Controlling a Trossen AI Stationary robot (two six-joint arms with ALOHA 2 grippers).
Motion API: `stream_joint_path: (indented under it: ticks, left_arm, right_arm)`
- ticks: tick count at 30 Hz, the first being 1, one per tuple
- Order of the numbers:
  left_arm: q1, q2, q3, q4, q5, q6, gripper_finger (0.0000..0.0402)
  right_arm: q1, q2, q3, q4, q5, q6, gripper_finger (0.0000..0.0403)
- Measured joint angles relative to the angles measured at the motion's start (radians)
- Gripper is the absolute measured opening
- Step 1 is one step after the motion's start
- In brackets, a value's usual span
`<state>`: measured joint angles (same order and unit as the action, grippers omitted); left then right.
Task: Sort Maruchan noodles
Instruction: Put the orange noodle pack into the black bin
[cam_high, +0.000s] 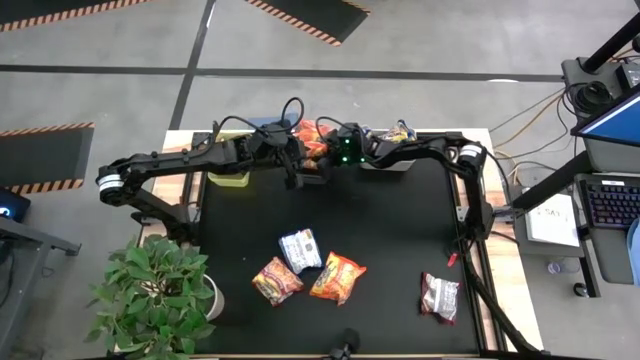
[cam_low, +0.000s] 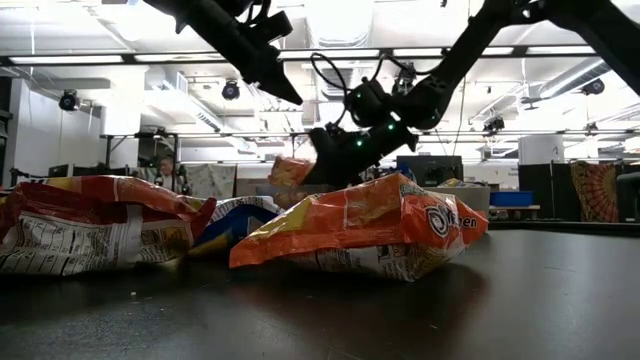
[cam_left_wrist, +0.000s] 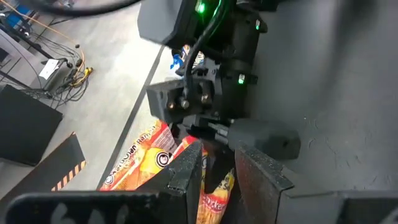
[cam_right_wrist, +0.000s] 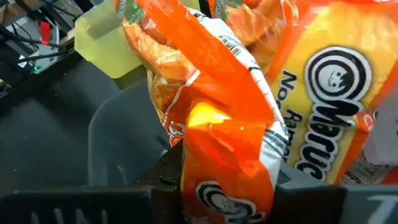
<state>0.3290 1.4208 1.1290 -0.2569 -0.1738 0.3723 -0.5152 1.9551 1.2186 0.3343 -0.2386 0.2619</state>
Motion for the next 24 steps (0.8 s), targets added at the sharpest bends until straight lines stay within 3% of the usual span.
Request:
stream_joint_path:
  ticks: [15,24]
  left_arm:
    - [0.000,0.000,-0.002,0.002,0.001,-0.016,0.0079]
    - [0.000,0.000,-0.002,0.007,0.001,-0.026,0.0079]
  right_arm:
    - [0.000,0.012,0.005,-0.010,0.049,-0.012,0.0161]
    - [0.000,-0.001,0.047,-0.042,0.066,-0.038,0.0171]
